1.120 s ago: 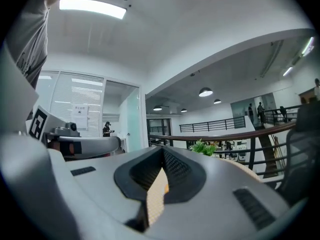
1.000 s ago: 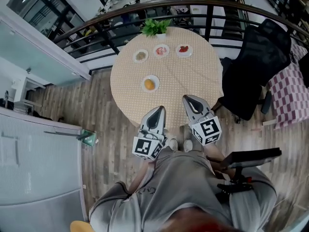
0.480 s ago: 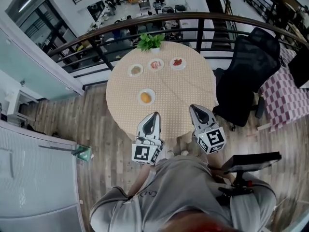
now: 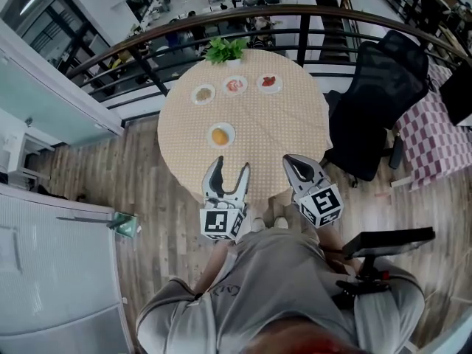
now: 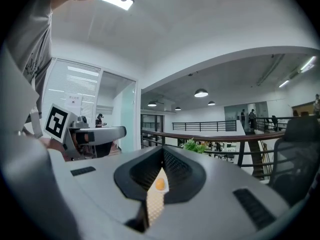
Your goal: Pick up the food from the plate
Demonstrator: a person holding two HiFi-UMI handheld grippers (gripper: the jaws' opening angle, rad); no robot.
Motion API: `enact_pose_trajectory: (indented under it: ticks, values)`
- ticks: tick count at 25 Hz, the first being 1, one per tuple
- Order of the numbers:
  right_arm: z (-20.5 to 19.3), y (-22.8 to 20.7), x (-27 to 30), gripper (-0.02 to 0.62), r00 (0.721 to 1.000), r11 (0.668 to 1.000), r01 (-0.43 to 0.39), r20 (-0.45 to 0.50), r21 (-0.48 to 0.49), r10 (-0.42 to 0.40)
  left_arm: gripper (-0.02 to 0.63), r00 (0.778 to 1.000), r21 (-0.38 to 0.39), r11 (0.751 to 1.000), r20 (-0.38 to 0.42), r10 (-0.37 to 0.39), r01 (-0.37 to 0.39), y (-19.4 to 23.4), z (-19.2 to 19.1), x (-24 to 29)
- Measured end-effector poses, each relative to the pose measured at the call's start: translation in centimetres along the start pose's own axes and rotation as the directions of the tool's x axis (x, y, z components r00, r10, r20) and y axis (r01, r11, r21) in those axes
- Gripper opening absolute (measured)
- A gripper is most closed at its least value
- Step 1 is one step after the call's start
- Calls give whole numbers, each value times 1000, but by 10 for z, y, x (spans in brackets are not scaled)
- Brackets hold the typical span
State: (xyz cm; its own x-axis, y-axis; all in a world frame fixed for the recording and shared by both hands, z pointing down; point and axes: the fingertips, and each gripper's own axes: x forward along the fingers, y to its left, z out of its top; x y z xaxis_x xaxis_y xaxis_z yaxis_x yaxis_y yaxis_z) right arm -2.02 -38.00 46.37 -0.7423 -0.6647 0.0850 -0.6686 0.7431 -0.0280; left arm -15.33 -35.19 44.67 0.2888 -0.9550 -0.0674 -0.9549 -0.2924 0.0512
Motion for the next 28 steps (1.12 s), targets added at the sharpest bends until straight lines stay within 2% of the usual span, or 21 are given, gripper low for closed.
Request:
enact_pose_trajectory:
  ticks: [1, 2, 8, 19, 24, 28]
  values:
    - [-1, 0, 0, 15, 1000, 1000, 1, -2, 1, -1, 381, 1000, 19, 1000, -22, 22, -21, 4, -4, 1]
    - [-1, -1, -1, 15, 1000, 1000, 3, -4, 2, -3, 402, 999, 34, 999, -34, 28, -27, 6, -7, 2]
    - [0, -10, -1, 15, 1000, 1000, 6, -12, 5, -6, 405, 999, 32, 999, -42, 15, -14, 14, -7, 10]
    - [1, -14, -4, 15, 999, 999, 29, -31, 14, -29, 403, 990, 35, 997, -125, 71, -68, 49, -29, 17]
    - [-4, -23, -9, 15, 997, 998, 61, -49, 18, -60, 403, 979, 57, 995, -183, 93, -84, 70, -48, 29]
    - [-7, -28, -12, 15, 995, 996, 85, -56, 23, -84, 403, 962, 63, 990, -235, 137, -126, 97, -70, 40]
